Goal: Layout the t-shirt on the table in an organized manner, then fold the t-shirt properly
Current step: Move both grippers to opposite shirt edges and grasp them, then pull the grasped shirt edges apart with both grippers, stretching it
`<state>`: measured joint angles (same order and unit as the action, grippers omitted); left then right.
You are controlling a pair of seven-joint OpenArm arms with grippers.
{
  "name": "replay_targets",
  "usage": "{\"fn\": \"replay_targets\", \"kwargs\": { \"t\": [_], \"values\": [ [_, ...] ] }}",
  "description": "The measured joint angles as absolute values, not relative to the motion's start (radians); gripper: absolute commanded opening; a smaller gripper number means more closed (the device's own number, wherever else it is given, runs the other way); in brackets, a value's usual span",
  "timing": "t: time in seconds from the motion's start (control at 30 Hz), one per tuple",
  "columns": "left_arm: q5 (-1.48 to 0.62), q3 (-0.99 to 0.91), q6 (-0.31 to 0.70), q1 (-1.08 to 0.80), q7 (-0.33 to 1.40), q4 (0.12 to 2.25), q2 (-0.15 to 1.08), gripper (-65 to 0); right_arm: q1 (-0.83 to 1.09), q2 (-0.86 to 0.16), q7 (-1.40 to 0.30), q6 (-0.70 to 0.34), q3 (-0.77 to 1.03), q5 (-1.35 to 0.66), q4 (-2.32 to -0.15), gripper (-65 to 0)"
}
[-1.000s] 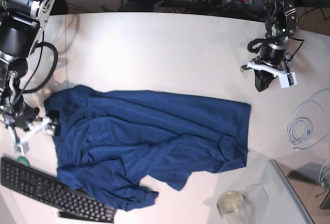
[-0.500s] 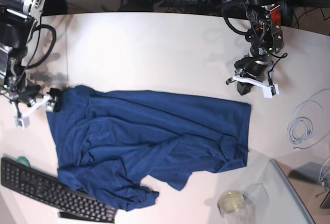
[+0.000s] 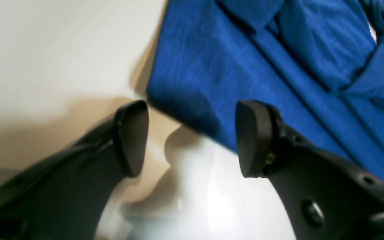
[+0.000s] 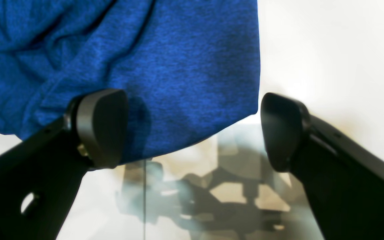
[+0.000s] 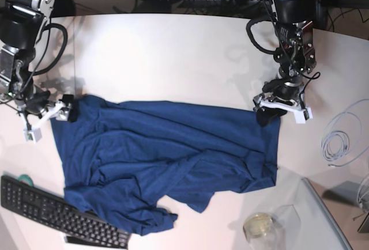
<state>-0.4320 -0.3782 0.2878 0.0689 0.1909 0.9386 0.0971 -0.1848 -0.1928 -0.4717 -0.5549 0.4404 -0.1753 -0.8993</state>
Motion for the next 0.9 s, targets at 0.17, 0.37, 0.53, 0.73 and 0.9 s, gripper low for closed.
{"fn": "replay_targets", "kwargs": {
  "t": [0.17,0.37,0.53,0.73,0.9],
  "values": [
    [-0.442,-0.376,0.289,0.153,0.184,0.826,0.101,-43.8,-0.185,-0.187,-0.475,-0.558,0.44,-0.176,-0.9,-17.4],
    [-0.418,-0.367,0.273,0.103,0.243,0.933,0.088,-65.0,-0.181,-0.165,-0.534,-0.559,0.439,-0.176,-0.913,-63.5],
    [-0.422,-0.374,0.275,-0.02,0.253,1.2,0.101,-65.0,-0.115,-0.163,-0.69,-0.561,0.439,-0.173,-1.148,-65.0],
    [-0.425,-0.475,0.286,-0.046,0.464,1.438,0.084,-65.0,-0.038,-0.114,-0.96,-0.567,0.436,-0.171,-1.535,-64.5],
    [-0.416,-0.529,0.278,0.005,0.507,1.481,0.103,-65.0,-0.079,-0.104,-1.078,-0.56,0.413,-0.168,-1.691,-64.5]
  ]
}}
